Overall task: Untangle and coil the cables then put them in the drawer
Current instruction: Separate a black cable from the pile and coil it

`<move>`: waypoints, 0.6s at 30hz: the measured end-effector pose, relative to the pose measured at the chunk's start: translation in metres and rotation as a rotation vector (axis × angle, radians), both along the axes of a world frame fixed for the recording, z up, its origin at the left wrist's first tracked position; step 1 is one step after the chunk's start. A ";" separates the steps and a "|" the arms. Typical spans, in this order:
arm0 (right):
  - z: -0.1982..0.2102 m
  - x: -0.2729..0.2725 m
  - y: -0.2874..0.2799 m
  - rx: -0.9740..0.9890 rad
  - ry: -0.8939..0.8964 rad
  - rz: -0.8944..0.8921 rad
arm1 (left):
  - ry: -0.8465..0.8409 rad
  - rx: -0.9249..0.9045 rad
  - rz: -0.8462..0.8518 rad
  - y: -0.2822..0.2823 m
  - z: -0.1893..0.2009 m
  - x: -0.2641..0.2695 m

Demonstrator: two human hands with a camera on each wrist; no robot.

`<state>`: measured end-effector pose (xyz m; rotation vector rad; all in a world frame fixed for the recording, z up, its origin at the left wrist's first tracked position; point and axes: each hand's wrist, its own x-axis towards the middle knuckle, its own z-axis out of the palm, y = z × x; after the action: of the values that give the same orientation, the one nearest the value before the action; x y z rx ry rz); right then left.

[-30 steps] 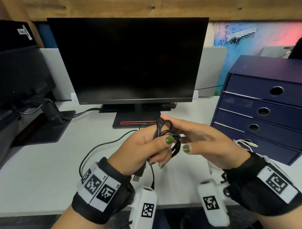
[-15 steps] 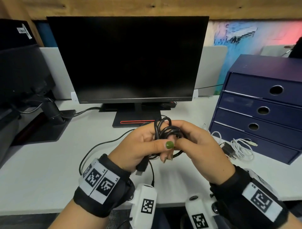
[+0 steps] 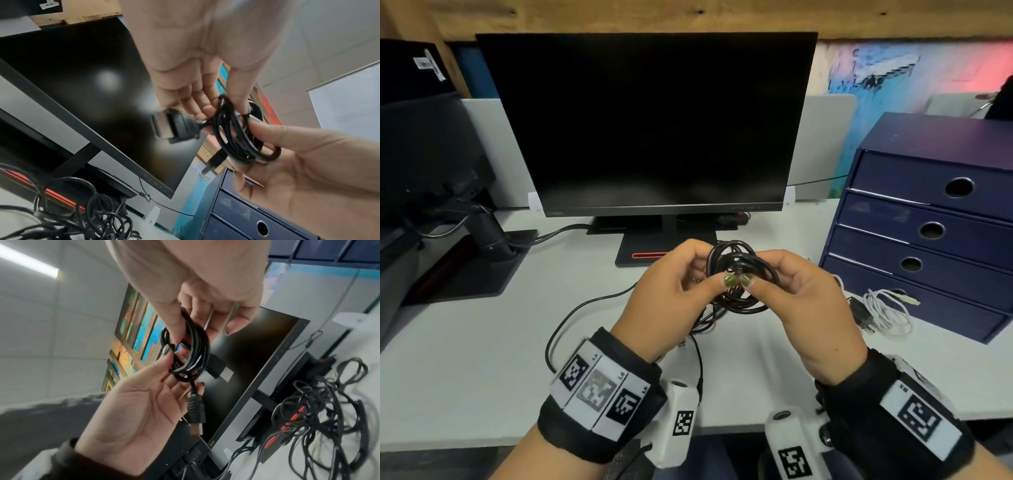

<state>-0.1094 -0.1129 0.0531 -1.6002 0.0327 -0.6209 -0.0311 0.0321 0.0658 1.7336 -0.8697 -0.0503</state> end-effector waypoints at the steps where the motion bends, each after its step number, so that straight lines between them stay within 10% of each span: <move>1: 0.000 0.001 0.000 0.037 0.008 0.016 | -0.024 0.014 0.007 0.000 0.000 -0.001; 13: 0.009 0.003 -0.004 0.374 -0.019 0.184 | -0.238 0.172 0.076 -0.012 0.003 -0.019; 18: 0.013 0.002 -0.002 0.336 -0.025 0.135 | -0.037 0.050 0.098 -0.013 0.004 -0.019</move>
<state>-0.1072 -0.1148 0.0659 -1.2583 0.0101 -0.5007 -0.0496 0.0195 0.0701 1.8272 -0.8153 0.0254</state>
